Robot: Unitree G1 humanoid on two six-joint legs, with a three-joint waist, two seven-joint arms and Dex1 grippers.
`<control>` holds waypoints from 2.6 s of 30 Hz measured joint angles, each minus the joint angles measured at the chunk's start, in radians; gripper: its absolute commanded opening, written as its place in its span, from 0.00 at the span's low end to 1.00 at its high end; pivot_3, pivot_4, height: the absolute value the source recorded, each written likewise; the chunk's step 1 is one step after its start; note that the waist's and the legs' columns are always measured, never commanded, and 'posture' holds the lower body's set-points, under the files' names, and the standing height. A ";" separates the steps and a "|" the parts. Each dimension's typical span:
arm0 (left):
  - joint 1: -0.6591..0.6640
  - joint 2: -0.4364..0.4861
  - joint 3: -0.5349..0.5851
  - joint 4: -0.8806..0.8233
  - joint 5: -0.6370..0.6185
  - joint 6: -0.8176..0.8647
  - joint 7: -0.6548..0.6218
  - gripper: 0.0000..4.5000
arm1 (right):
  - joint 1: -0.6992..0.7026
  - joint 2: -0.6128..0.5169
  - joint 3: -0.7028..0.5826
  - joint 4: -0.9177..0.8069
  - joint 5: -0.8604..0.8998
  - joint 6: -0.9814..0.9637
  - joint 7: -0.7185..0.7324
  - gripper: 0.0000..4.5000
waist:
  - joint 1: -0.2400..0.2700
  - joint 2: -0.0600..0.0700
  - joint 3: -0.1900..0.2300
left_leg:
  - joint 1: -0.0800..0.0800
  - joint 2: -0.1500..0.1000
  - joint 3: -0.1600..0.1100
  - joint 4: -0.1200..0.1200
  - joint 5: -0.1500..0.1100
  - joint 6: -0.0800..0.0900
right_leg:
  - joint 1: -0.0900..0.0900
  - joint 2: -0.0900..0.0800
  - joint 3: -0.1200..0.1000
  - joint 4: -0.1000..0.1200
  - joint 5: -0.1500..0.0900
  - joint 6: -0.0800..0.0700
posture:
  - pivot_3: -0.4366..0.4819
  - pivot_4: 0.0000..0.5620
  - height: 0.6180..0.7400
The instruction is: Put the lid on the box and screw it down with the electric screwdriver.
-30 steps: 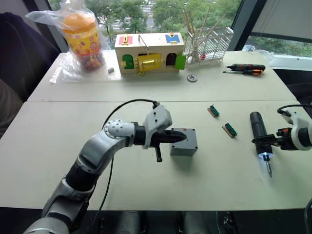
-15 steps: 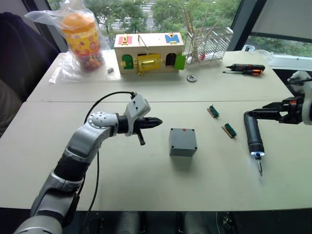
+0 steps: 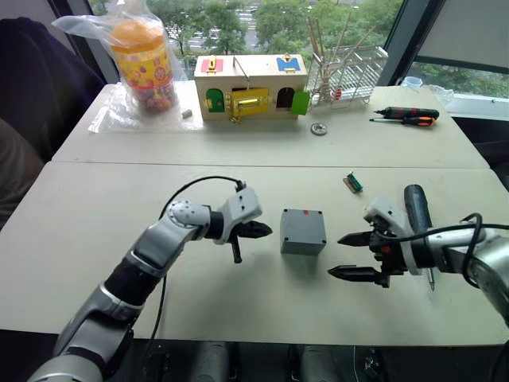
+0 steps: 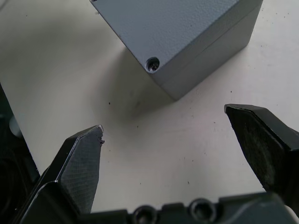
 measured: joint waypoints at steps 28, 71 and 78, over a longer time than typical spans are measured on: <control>-0.072 -0.010 -0.015 0.103 0.174 -0.104 -0.067 0.00 | -0.034 -0.049 0.057 0.062 -0.106 -0.165 -0.035 1.00 | -0.004 0.000 0.000 | 0.000 0.000 0.001 0.000 -0.001 0.001 | -0.002 0.000 0.001 0.001 0.000 0.000 | 0.48 0.27 0.74; -0.030 -0.036 -0.020 0.036 0.149 -0.048 -0.023 0.00 | -0.020 -0.035 0.020 0.018 -0.135 -0.156 0.094 1.00 | 0.001 -0.001 0.000 | 0.000 0.000 0.001 0.001 -0.001 0.001 | -0.001 -0.001 0.001 0.001 0.000 0.000 | 0.48 0.27 0.74; -0.054 -0.042 0.171 -0.001 -0.023 0.067 -0.041 0.00 | -0.244 0.042 -0.186 0.293 -0.081 -0.154 0.003 1.00 | -0.004 -0.001 0.000 | 0.001 0.000 0.001 0.001 -0.001 0.001 | 0.000 0.000 0.001 0.002 0.000 0.000 | 0.48 0.27 0.74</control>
